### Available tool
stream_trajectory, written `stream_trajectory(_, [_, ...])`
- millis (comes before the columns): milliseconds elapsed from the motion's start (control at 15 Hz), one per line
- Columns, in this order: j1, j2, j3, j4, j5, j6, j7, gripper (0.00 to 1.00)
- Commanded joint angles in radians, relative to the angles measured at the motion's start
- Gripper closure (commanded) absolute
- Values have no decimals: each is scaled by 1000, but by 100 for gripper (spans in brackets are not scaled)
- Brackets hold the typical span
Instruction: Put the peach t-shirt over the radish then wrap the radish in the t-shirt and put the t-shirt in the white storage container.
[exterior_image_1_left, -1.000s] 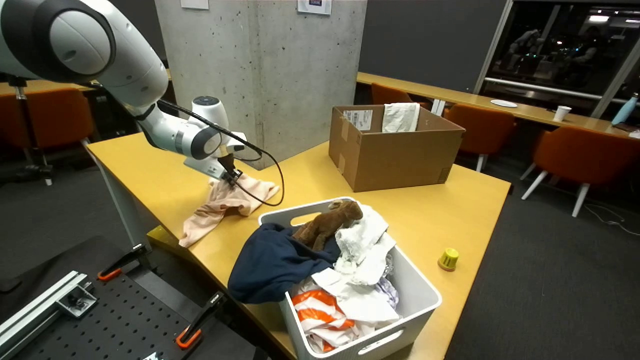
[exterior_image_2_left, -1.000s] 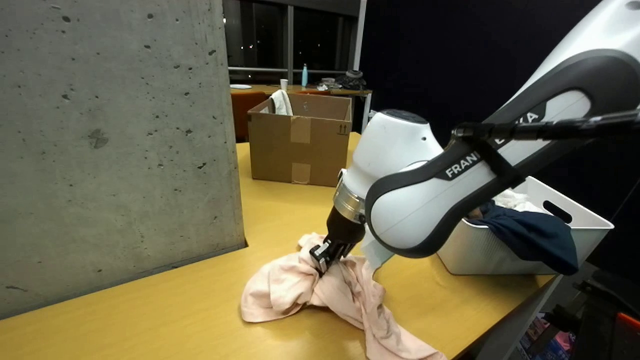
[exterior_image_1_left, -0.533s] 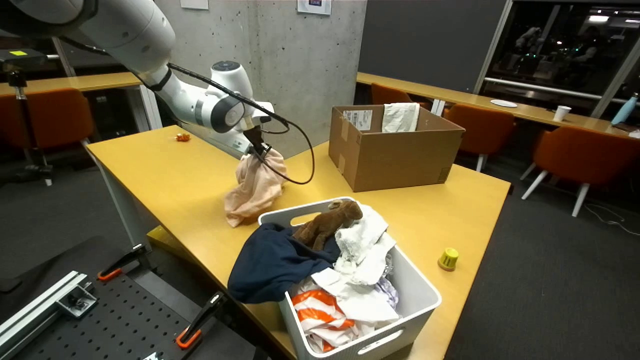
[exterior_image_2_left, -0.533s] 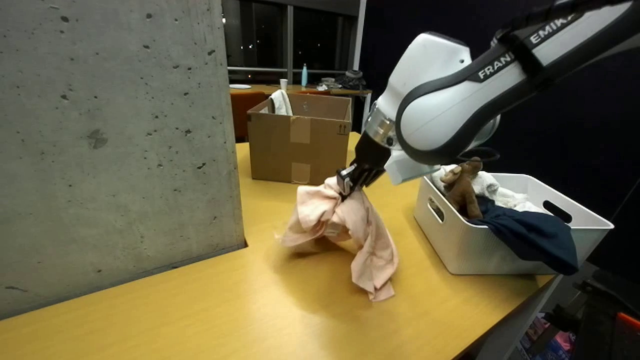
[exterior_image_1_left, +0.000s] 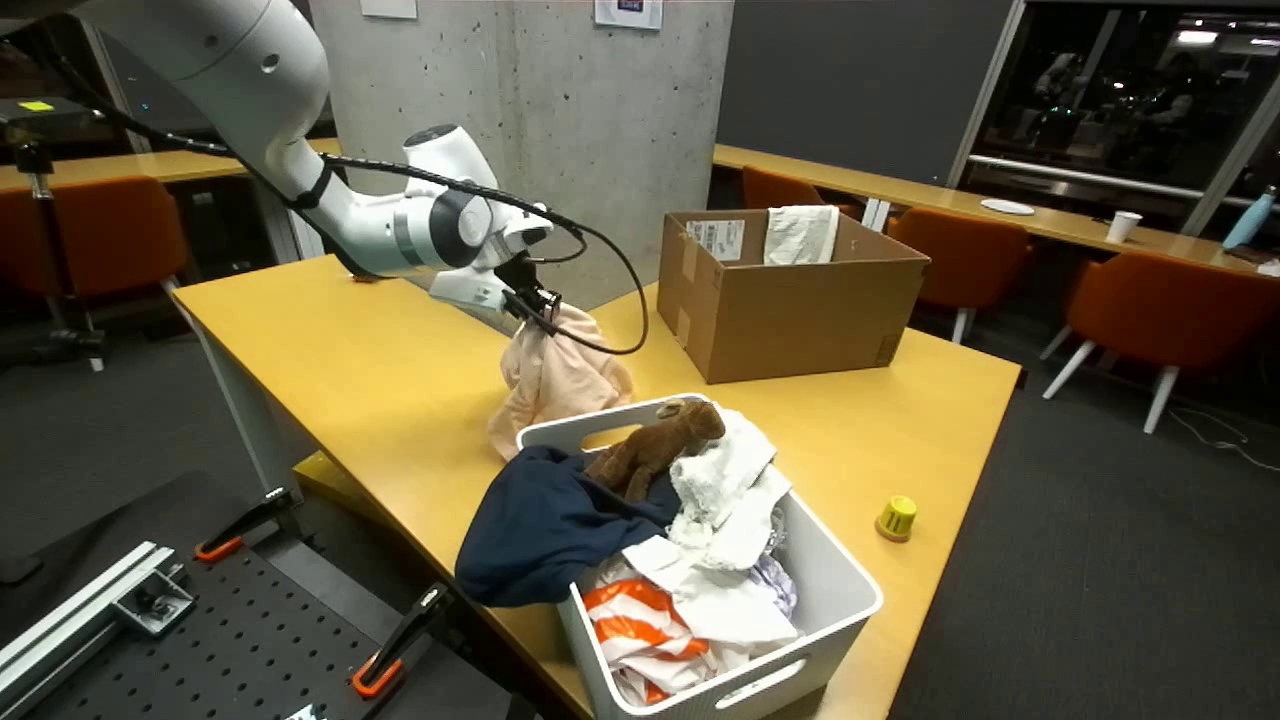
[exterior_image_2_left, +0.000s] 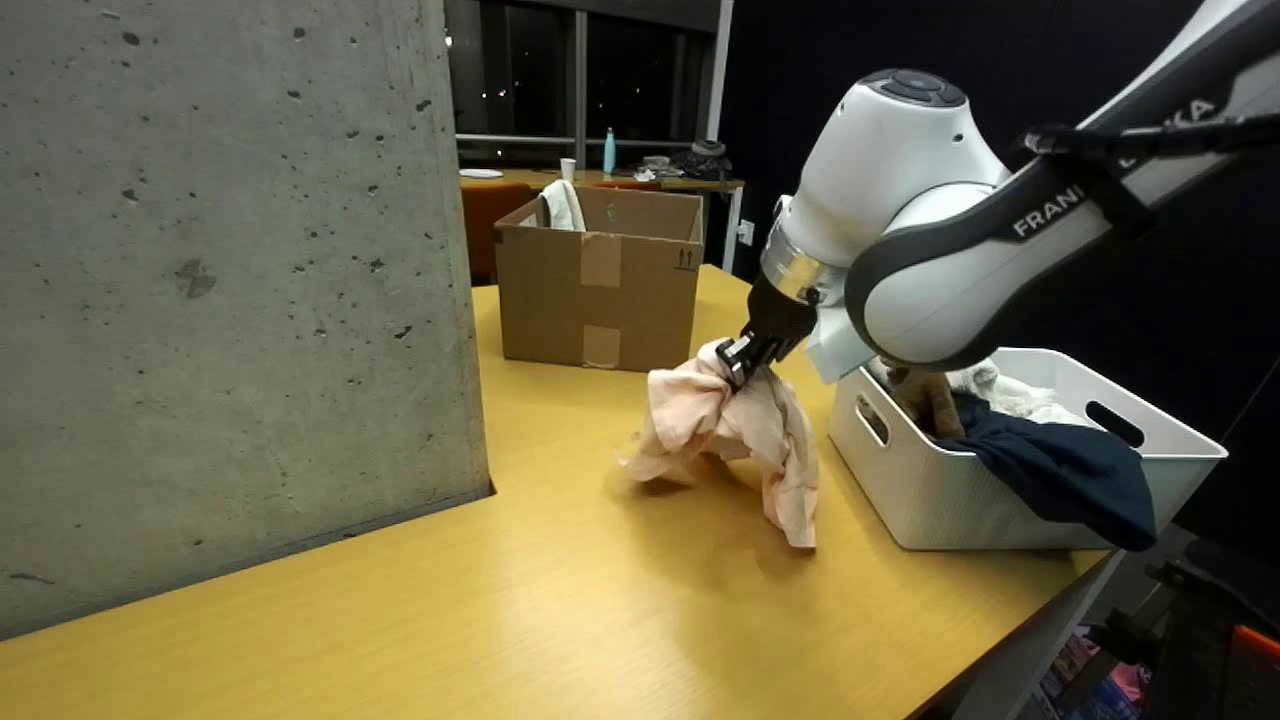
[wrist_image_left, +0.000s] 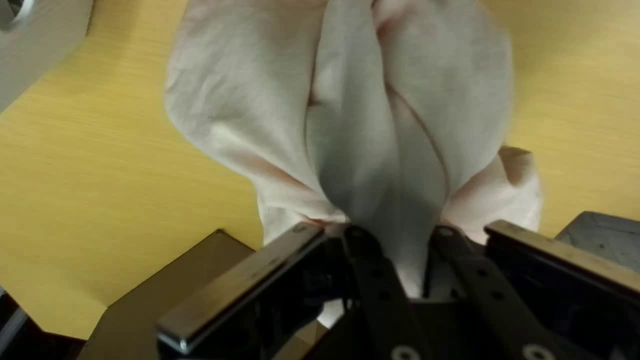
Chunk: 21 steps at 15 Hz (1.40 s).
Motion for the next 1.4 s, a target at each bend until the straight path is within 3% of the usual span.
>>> stream_trajectory(0, [94,-55,-51,-101,-51,-11,80,95])
stream_trajectory(200, [35,-152,56,-187,-7,-56,1,95])
stream_trajectory(467, [-213,-323,337,-300,156,-67,-231,95])
stream_trajectory(733, [-479,-378,642,-319,468,-112,-536,95])
stream_trajectory(1000, [-667,-359,863,-305,766,-194,-848,95])
stream_trajectory(1133, [-730,-325,926,-295,880,-252,-994,95])
stream_trajectory(1333, [-663,-264,845,-260,1054,-382,-1191,95])
